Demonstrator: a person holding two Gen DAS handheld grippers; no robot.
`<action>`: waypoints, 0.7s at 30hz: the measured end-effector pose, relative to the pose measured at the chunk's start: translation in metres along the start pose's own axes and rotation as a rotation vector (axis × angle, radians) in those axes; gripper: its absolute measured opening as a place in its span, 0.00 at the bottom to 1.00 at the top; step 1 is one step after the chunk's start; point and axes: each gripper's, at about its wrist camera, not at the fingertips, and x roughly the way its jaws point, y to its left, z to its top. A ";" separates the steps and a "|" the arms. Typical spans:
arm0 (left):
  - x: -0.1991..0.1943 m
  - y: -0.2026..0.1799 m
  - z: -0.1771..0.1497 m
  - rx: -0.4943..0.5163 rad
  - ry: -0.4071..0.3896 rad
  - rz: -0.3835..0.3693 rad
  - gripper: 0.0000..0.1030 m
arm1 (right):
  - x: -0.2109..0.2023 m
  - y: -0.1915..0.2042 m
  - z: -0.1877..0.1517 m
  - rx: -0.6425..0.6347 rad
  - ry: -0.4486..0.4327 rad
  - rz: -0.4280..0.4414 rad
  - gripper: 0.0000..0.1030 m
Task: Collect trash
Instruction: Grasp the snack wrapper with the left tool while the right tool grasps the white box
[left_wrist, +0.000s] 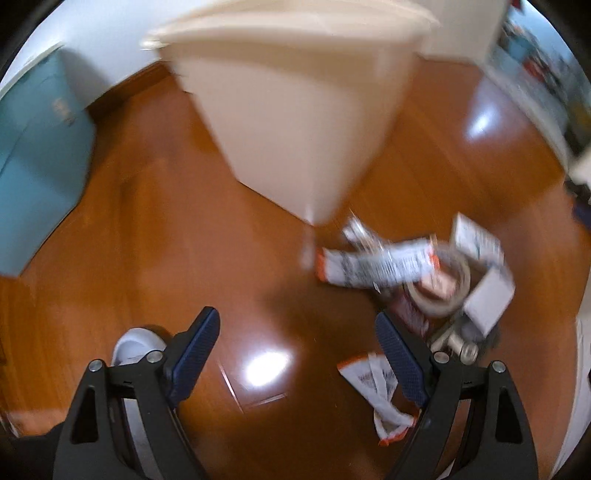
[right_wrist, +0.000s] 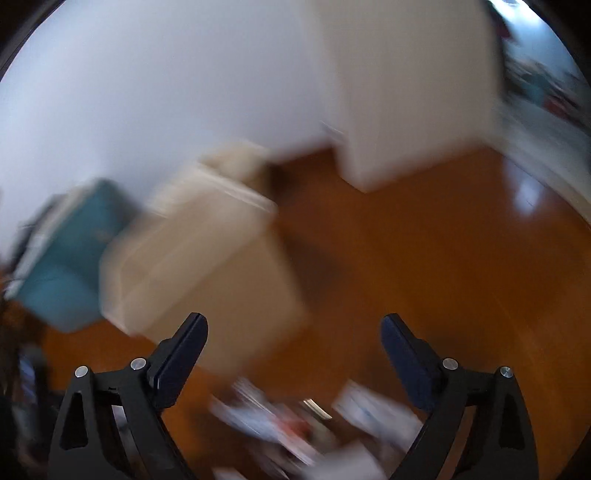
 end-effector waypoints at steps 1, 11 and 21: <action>0.008 -0.009 -0.003 0.032 0.021 0.005 0.84 | 0.005 -0.023 -0.019 0.057 0.049 -0.037 0.93; 0.024 -0.072 0.008 0.233 0.029 0.021 0.84 | 0.078 -0.080 -0.154 0.570 0.288 -0.045 0.93; 0.028 -0.076 0.026 0.252 0.006 0.038 0.84 | 0.132 -0.079 -0.171 0.605 0.365 -0.051 0.90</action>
